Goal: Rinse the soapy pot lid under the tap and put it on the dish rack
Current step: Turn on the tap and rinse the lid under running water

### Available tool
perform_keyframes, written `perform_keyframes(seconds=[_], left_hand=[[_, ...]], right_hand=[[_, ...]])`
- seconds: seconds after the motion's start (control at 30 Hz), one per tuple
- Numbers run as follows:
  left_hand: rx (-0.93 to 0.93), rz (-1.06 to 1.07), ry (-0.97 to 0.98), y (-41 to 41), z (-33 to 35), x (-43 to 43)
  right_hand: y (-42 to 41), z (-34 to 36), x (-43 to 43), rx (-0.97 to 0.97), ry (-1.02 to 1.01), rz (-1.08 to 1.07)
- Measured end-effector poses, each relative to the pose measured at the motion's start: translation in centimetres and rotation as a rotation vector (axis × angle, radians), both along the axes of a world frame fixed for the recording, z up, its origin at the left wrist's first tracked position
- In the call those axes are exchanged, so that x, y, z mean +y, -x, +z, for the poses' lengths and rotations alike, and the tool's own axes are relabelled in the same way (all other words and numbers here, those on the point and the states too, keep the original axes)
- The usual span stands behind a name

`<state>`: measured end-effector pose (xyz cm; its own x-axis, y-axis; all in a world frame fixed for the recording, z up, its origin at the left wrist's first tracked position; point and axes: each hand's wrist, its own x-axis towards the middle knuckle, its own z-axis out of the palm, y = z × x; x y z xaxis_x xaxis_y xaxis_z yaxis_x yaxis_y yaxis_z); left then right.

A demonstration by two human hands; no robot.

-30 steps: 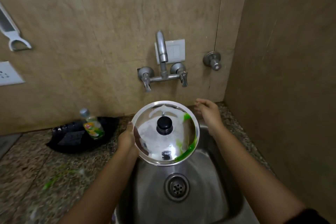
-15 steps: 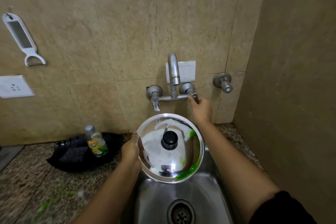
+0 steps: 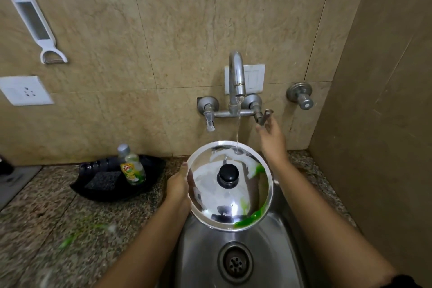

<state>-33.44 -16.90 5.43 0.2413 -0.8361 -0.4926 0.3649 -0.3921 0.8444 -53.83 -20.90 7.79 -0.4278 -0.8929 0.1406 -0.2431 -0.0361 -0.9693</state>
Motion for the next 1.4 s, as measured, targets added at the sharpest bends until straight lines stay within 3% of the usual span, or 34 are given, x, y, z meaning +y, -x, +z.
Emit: perform_keyframes(seconds=[0.17, 0.23, 0.3, 0.37, 0.5, 0.67, 0.9, 1.17, 1.27, 1.4], left_hand=[[-0.02, 0.025, -0.025, -0.1, -0.2, 0.0], [-0.02, 0.03, -0.049, 0.0, -0.7, -0.2], [-0.008, 0.048, -0.075, 0.2, -0.8, -0.3], [-0.015, 0.086, -0.099, 0.2, -0.8, -0.4], [-0.109, 0.172, -0.072, 0.0, -0.8, -0.5], [-0.095, 0.219, -0.04, 0.0, -0.9, 0.0], [0.004, 0.244, -0.071, 0.1, -1.3, 0.8], [0.003, 0.2, -0.015, -0.2, -1.9, 0.9], [0.067, 0.227, -0.022, 0.2, -1.7, 0.8], [0.0, 0.173, -0.052, 0.9, -3.3, 1.1]], right_hand=[[0.3, -3.5, 5.0, 0.748, -0.056, 0.354], [0.4, -3.8, 5.3, 0.91, -0.113, 0.46], [0.6, -3.7, 5.9, 0.986, -0.146, 0.401], [0.0, -3.7, 7.7, 1.017, -0.154, 0.36], [-2.0, -5.9, 10.8, 1.108, -0.011, 0.537], [-1.1, -7.5, 11.7, 1.04, 0.014, 0.263], [-1.8, -8.9, 13.2, 1.11, 0.313, 0.632], [1.3, -9.3, 12.5, 0.998, 0.336, 0.325], [-1.9, -8.9, 13.3, 1.028, 0.397, 0.486], [-5.4, -7.2, 10.9, 1.155, 0.198, 0.714]])
